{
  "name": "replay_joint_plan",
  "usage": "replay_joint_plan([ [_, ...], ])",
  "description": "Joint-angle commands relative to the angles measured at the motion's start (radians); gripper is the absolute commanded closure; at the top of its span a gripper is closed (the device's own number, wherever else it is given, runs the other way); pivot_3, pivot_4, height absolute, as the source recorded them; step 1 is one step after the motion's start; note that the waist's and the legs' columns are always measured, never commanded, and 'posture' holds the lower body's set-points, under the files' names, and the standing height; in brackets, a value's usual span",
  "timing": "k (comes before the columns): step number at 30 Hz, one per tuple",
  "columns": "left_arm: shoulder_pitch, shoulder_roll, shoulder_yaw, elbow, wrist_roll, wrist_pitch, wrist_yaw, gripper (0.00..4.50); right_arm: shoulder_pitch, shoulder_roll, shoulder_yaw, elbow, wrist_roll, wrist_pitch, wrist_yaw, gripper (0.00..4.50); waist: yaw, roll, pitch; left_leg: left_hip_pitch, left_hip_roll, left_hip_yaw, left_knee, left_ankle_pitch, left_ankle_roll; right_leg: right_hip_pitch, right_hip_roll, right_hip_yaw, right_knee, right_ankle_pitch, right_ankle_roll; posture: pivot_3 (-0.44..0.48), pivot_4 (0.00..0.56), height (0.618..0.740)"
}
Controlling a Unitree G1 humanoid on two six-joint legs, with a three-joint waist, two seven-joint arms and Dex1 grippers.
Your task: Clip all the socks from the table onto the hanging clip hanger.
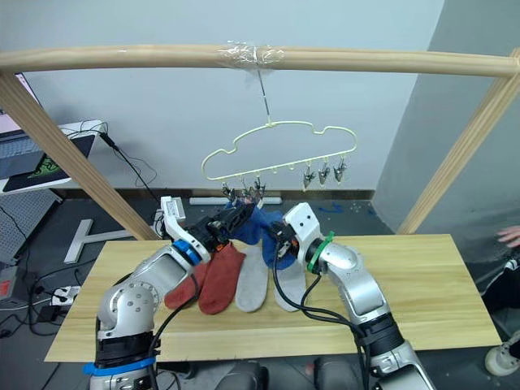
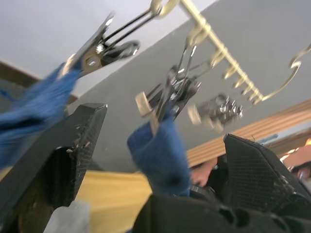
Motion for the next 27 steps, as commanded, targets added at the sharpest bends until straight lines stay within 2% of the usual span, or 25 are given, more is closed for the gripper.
replay_joint_plan([
  [1,-0.003,0.011,0.006,-0.041,-0.017,-0.006,-0.008,0.00,-0.017,0.021,-0.015,-0.026,0.069,0.047,0.025,2.40,0.003,0.000,0.000,0.000,0.000,0.000,0.000,0.000,0.000,0.000,0.000,0.000,0.000,0.000,0.000,0.038,0.149,0.740],
  [5,0.000,0.009,0.001,-0.043,-0.018,-0.010,-0.004,0.00,-0.023,0.027,-0.014,-0.031,0.098,0.083,0.031,0.91,0.007,0.000,0.000,0.000,-0.001,0.000,0.001,0.000,0.000,0.000,-0.001,0.000,0.000,0.000,0.000,0.038,0.149,0.740],
  [7,0.025,0.024,-0.037,-0.070,0.012,-0.019,-0.025,0.00,-0.018,0.004,-0.007,-0.022,0.078,0.072,0.031,0.21,0.009,0.000,0.000,0.000,-0.001,0.000,0.000,0.000,0.000,0.000,-0.001,0.000,0.000,0.000,0.000,0.042,0.144,0.740],
  [8,0.032,0.029,-0.049,-0.078,0.020,-0.022,-0.031,0.00,-0.016,-0.003,-0.005,-0.019,0.072,0.068,0.030,0.07,0.010,0.000,0.000,0.000,-0.001,0.000,0.000,0.000,0.000,0.000,-0.001,0.000,0.000,0.000,0.000,0.042,0.144,0.740],
  [11,0.052,0.050,-0.092,-0.095,0.068,-0.054,-0.054,0.00,-0.002,-0.032,-0.020,-0.024,0.066,0.059,0.027,0.07,0.014,0.000,0.000,0.000,-0.001,0.001,0.000,0.000,0.000,0.000,-0.001,0.000,0.000,0.000,0.000,0.042,0.144,0.740],
  [15,0.050,0.075,-0.170,-0.089,0.193,-0.161,-0.084,0.00,0.009,-0.077,-0.025,-0.030,0.029,0.019,0.001,0.07,0.021,0.000,0.000,0.000,-0.001,0.001,0.000,0.000,0.000,0.000,0.000,0.000,0.000,0.000,0.000,0.039,0.143,0.740],
  [17,0.045,0.072,-0.188,-0.079,0.243,-0.211,-0.082,0.00,0.016,-0.093,-0.024,-0.038,0.029,0.010,0.011,0.07,0.022,0.000,0.000,0.000,-0.001,0.001,0.000,0.000,0.000,0.000,0.000,0.001,0.000,0.000,0.000,0.039,0.143,0.740],
  [19,0.040,0.095,-0.261,-0.069,0.331,-0.275,-0.115,0.00,0.029,-0.129,-0.040,-0.068,0.039,0.014,0.033,0.07,0.022,0.000,0.000,0.000,-0.001,0.001,0.000,0.000,0.000,0.000,0.000,0.001,0.000,0.000,0.000,0.030,0.146,0.740],
  [22,0.033,0.081,-0.300,-0.055,0.385,-0.332,-0.122,0.00,0.052,-0.182,-0.064,-0.116,0.055,0.021,0.059,0.07,0.025,0.000,0.000,0.000,-0.001,0.001,0.000,0.000,0.000,0.000,-0.001,0.001,0.000,0.000,0.000,0.030,0.146,0.740],
  [23,0.023,0.071,-0.301,-0.037,0.412,-0.358,-0.104,0.39,0.059,-0.199,-0.082,-0.139,0.069,0.029,0.066,0.00,0.026,0.000,0.000,-0.001,-0.001,0.001,0.000,0.000,0.000,0.000,-0.001,0.001,-0.001,0.000,0.000,0.021,0.147,0.740],
  [27,-0.007,0.047,-0.317,0.017,0.488,-0.415,-0.076,1.47,0.064,-0.244,-0.123,-0.191,0.104,0.044,0.080,0.00,0.026,0.000,0.000,-0.001,-0.001,0.001,0.000,0.000,0.000,0.000,-0.001,0.000,-0.001,0.000,0.000,0.013,0.148,0.740],
])
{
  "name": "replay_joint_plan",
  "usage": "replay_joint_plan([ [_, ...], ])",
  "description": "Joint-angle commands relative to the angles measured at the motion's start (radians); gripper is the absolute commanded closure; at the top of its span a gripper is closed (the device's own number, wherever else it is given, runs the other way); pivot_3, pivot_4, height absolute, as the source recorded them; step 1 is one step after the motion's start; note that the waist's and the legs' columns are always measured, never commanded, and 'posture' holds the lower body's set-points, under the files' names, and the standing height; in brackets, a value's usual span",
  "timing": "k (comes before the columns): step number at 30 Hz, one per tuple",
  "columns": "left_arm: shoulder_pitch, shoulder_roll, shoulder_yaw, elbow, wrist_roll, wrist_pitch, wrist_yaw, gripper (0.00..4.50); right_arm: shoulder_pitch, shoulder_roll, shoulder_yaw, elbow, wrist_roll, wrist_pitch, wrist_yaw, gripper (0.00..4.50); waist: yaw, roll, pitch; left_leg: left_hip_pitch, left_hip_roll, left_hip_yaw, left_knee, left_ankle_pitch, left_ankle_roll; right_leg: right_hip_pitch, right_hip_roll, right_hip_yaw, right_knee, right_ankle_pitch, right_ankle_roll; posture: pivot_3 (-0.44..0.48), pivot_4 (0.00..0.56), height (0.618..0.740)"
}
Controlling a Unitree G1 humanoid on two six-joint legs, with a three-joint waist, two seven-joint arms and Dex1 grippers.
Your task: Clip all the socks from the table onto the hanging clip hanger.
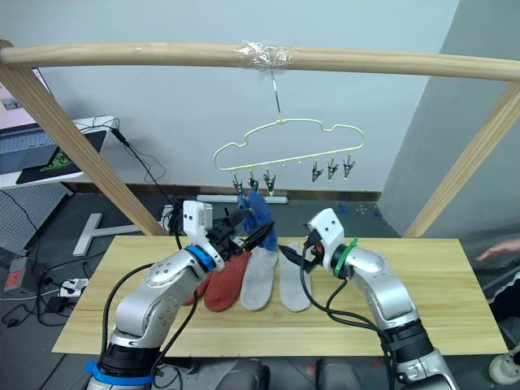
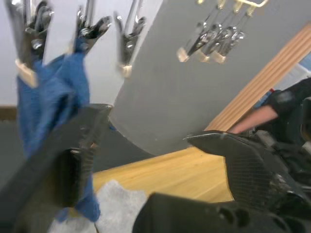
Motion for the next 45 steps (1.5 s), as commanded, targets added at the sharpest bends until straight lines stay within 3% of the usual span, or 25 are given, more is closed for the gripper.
replay_joint_plan([
  [1,-0.037,-0.020,-0.013,0.022,0.061,-0.056,0.020,1.47,-0.007,-0.024,-0.049,-0.078,0.044,0.004,0.020,0.00,-0.002,0.000,0.000,0.000,0.000,0.000,0.000,0.000,0.000,0.000,0.000,0.000,0.000,0.000,0.000,0.013,0.148,0.740],
  [8,-0.099,-0.068,-0.011,0.107,0.112,-0.129,0.026,1.47,-0.024,-0.065,-0.075,-0.130,0.080,0.015,0.038,0.00,-0.002,0.000,0.000,0.000,0.000,0.000,0.000,0.000,0.000,0.000,0.000,0.000,0.001,0.000,0.000,-0.008,0.152,0.740],
  [11,-0.111,-0.081,-0.014,0.131,0.125,-0.145,0.019,2.04,-0.036,-0.074,-0.088,-0.151,0.110,0.028,0.045,0.00,-0.003,0.000,0.000,0.000,0.000,0.001,0.001,0.000,0.000,0.000,0.000,0.000,0.001,0.000,0.000,-0.015,0.152,0.740],
  [14,-0.115,-0.084,-0.021,0.147,0.145,-0.150,0.017,2.94,-0.046,-0.075,-0.098,-0.162,0.132,0.042,0.044,0.00,-0.005,0.000,0.000,0.000,0.000,0.000,0.000,0.000,0.000,0.000,0.000,0.000,0.001,0.000,0.000,-0.015,0.152,0.740],
  [33,-0.232,-0.177,0.004,0.354,0.244,-0.241,0.116,2.94,-0.132,-0.085,-0.116,-0.219,0.222,0.112,0.033,0.00,-0.004,0.000,0.000,0.000,0.000,0.000,0.001,0.000,0.000,0.000,0.000,-0.001,0.001,0.000,0.000,-0.025,0.163,0.740],
  [45,-0.288,-0.187,0.004,0.429,0.289,-0.285,0.147,2.94,-0.134,-0.089,-0.124,-0.222,0.227,0.104,0.029,0.00,-0.006,0.000,0.000,0.000,0.000,0.001,0.001,0.000,0.000,0.000,0.000,0.000,0.001,0.000,0.000,-0.038,0.161,0.740],
])
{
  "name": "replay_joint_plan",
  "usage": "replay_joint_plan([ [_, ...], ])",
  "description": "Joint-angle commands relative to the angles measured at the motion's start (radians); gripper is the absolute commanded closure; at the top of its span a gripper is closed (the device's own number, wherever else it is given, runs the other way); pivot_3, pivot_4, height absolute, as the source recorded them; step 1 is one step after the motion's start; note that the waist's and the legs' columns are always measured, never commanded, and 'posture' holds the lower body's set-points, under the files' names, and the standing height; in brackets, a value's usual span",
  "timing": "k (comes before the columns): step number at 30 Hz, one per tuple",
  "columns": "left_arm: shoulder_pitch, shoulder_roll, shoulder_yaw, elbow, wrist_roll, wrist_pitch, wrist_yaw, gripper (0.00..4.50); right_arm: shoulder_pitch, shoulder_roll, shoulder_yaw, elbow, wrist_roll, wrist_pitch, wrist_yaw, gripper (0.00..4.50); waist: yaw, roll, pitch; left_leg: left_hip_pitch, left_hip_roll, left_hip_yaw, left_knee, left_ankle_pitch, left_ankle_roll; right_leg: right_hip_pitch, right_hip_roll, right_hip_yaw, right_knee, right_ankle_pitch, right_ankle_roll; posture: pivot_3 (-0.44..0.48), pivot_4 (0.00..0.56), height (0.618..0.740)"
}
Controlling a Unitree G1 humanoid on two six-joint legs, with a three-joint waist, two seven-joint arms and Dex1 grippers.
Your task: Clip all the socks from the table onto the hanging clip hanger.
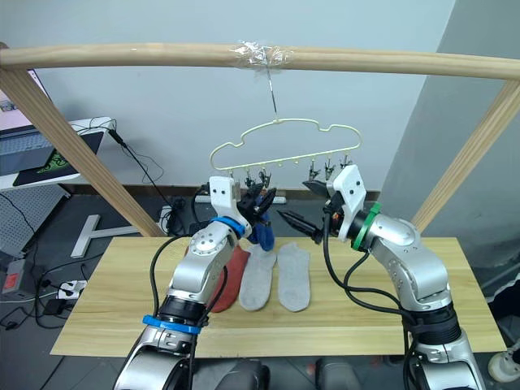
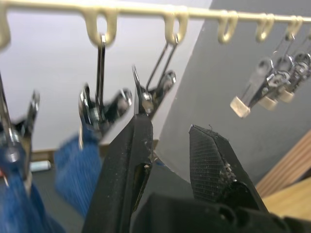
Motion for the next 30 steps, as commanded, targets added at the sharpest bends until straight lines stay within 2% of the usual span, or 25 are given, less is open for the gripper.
replay_joint_plan([
  [1,-0.013,-0.007,0.014,-0.003,0.008,-0.024,0.017,2.94,0.002,-0.009,-0.025,-0.040,0.015,-0.020,0.001,0.00,0.000,0.000,0.000,0.000,0.000,0.000,0.000,0.000,0.000,0.000,0.000,0.000,0.000,0.000,0.000,-0.038,0.161,0.740],
  [14,-0.001,-0.009,0.020,0.000,0.004,-0.018,0.028,2.94,0.002,-0.004,-0.016,-0.024,0.008,-0.046,0.006,0.00,0.000,0.000,0.000,0.000,0.000,0.000,0.000,0.000,0.000,0.000,0.000,0.000,0.000,0.000,0.000,-0.038,0.161,0.740],
  [23,-0.087,-0.028,0.030,0.091,0.012,-0.073,0.040,2.94,0.001,-0.003,-0.013,-0.028,0.007,-0.045,0.005,0.00,0.000,0.000,0.000,0.000,0.000,0.000,0.001,0.000,0.000,0.000,0.000,0.000,0.001,0.000,0.000,-0.042,0.152,0.740],
  [30,-0.115,-0.032,0.033,0.101,0.012,-0.095,0.042,2.94,0.002,-0.002,-0.014,-0.044,0.009,-0.033,-0.008,0.00,-0.003,0.000,0.000,0.000,0.000,0.000,0.000,0.000,0.000,0.000,0.000,0.000,0.001,0.000,0.000,-0.055,0.141,0.740],
])
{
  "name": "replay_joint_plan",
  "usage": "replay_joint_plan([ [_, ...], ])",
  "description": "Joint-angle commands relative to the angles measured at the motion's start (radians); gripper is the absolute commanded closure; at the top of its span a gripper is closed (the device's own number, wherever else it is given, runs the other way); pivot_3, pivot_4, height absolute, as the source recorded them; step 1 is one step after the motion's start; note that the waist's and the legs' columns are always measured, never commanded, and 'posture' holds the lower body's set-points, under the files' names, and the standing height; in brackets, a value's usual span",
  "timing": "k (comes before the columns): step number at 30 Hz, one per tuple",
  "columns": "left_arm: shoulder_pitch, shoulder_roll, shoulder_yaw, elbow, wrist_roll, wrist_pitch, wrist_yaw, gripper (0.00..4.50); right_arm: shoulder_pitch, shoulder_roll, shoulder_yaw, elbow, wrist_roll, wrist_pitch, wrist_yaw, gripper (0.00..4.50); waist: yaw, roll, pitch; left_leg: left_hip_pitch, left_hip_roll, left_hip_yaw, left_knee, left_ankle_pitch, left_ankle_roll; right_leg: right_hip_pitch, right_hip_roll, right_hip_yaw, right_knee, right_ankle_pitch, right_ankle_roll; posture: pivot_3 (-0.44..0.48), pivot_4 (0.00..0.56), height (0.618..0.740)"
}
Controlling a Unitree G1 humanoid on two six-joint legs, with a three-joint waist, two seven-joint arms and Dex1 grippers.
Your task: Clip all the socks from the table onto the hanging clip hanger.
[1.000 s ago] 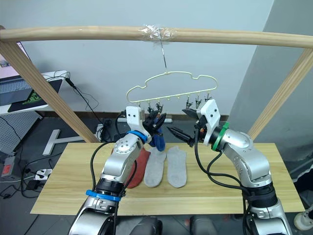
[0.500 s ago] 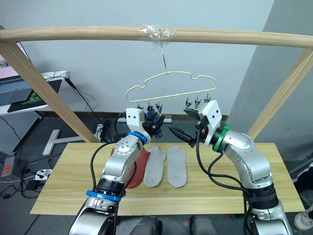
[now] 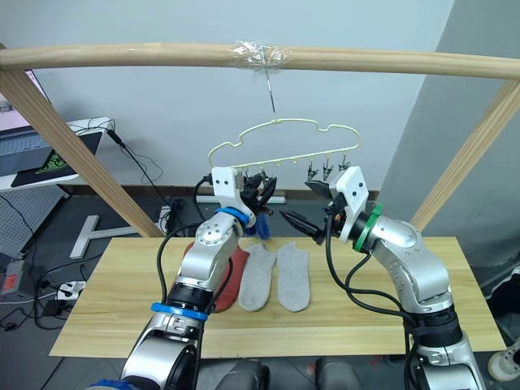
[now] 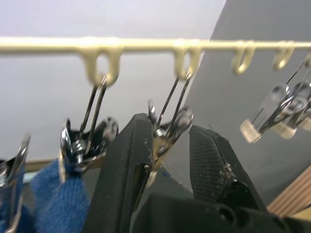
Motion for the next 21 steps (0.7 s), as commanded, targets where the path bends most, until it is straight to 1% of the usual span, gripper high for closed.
replay_joint_plan([
  [1,-0.023,-0.001,0.010,-0.018,0.005,-0.031,0.001,2.94,-0.015,-0.001,-0.008,-0.047,0.009,-0.005,-0.010,0.00,0.000,0.000,0.000,0.000,0.000,0.000,0.000,0.000,0.000,0.000,0.000,0.000,0.000,0.000,0.000,-0.055,0.141,0.740],
  [4,-0.020,0.002,0.005,-0.023,0.014,-0.039,0.002,2.94,-0.018,0.001,-0.010,-0.054,0.015,0.004,-0.017,0.00,0.000,0.000,0.000,0.000,0.000,0.000,0.000,0.000,0.000,0.000,0.000,0.000,0.000,0.000,0.000,-0.055,0.141,0.740],
  [11,0.002,0.036,-0.040,-0.036,0.094,-0.086,0.005,2.94,-0.034,0.002,-0.010,-0.065,0.024,0.026,-0.032,0.00,-0.001,0.000,0.000,0.000,0.000,0.000,0.001,0.000,0.000,0.000,0.000,0.000,0.001,0.000,0.000,-0.052,0.142,0.740],
  [21,-0.006,0.039,-0.031,-0.009,0.125,-0.095,0.020,2.94,-0.035,-0.001,-0.011,-0.068,0.030,0.034,-0.038,0.00,-0.001,0.000,0.000,0.000,0.000,0.000,0.001,0.000,0.000,0.000,0.000,0.000,0.002,0.000,0.000,-0.052,0.144,0.740],
])
